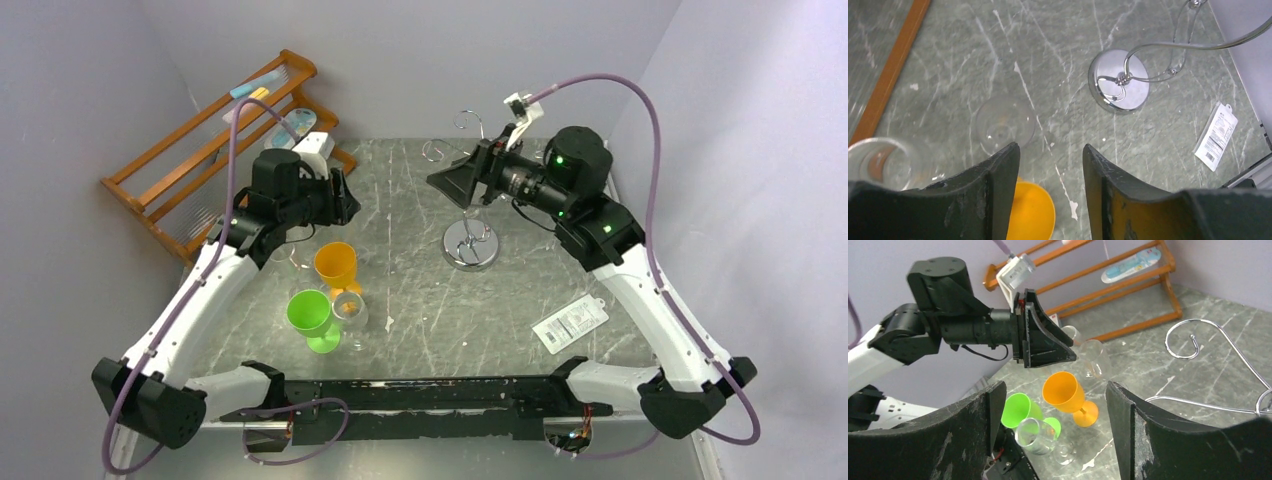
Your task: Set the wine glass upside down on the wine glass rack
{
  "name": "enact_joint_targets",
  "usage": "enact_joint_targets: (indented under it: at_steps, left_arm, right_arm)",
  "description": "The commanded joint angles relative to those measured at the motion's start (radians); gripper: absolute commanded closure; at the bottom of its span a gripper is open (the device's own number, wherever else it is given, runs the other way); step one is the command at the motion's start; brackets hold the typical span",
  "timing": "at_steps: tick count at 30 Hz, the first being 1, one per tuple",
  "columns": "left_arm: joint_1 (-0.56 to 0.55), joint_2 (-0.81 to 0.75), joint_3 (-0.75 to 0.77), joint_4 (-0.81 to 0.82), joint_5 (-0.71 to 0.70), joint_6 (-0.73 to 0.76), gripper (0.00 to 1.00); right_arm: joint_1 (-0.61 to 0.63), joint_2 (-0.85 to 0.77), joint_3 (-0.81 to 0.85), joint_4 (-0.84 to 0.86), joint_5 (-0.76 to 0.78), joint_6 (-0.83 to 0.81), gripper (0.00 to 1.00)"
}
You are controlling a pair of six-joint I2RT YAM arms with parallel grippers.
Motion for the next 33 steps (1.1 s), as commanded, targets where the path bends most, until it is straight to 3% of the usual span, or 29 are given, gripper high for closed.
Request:
enact_joint_targets:
  at_steps: [1,7,14,23,25,26,28,33]
  left_arm:
    - [0.000,0.070,0.069,0.112,0.084,0.047,0.47]
    - [-0.022,0.160,0.102,0.002,-0.090,0.086,0.55]
    - [-0.035,0.214,0.090,-0.012,-0.040,0.170,0.56]
    - [-0.065,0.294,0.124,-0.078,-0.079,0.220,0.57]
    - [-0.079,0.306,0.126,-0.080,-0.097,0.225,0.63]
    - [-0.086,0.312,0.131,-0.085,-0.103,0.233,0.77]
    - [-0.107,0.321,0.159,-0.108,-0.117,0.251,0.91]
    - [-0.137,0.282,0.218,-0.108,-0.125,0.283,0.95]
  right_arm:
    - [0.048,0.027,0.016,0.003,0.111,-0.027,0.23]
    - [0.077,0.031,-0.026,0.048,0.109,-0.007,0.24]
    - [0.102,0.019,-0.081,0.078,0.096,0.023,0.24]
    - [0.125,-0.001,-0.111,0.079,0.116,0.037,0.24]
    - [0.129,-0.003,-0.113,0.080,0.120,0.041,0.24]
    - [0.131,-0.003,-0.114,0.080,0.122,0.042,0.24]
    - [0.135,-0.005,-0.115,0.080,0.124,0.046,0.25]
    - [0.141,-0.019,-0.135,0.093,0.129,0.064,0.25]
